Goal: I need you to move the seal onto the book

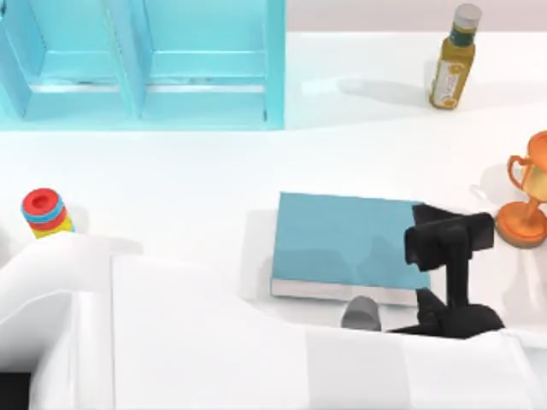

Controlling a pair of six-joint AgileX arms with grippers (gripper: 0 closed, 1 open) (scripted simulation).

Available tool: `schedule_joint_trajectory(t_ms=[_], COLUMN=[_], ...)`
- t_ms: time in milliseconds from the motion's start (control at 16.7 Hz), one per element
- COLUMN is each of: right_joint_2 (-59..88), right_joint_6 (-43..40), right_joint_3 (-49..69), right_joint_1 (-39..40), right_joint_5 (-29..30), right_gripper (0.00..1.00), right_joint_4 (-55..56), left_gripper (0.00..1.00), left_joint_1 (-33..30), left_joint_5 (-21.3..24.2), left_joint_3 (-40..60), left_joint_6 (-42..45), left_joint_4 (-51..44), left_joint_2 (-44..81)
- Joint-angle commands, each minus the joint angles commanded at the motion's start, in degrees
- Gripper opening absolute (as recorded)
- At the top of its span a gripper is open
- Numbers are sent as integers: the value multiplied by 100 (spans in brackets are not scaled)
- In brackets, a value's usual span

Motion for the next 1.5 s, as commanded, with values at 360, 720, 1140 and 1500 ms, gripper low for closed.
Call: schedule_joint_trajectory(t_ms=[360,720,1140,1500], right_joint_2=[0,0,0,0], right_joint_6=[0,0,0,0], right_joint_3=[0,0,0,0], right_joint_1=[0,0,0,0], right_joint_5=[0,0,0,0], right_gripper=[100,100,100,100], right_joint_4=[0,0,0,0], left_gripper=[100,100,100,100], left_joint_1=[-377,-484,-426,400], left_joint_5=[-87,-206,-127,681], left_joint_3=[217,374,289,-626], left_joint_6=[-2517,-3620,-3460,-1542], left_joint_4=[-2635,-3524,-3438,-2522], left_joint_2=[757,1471,1321,-114])
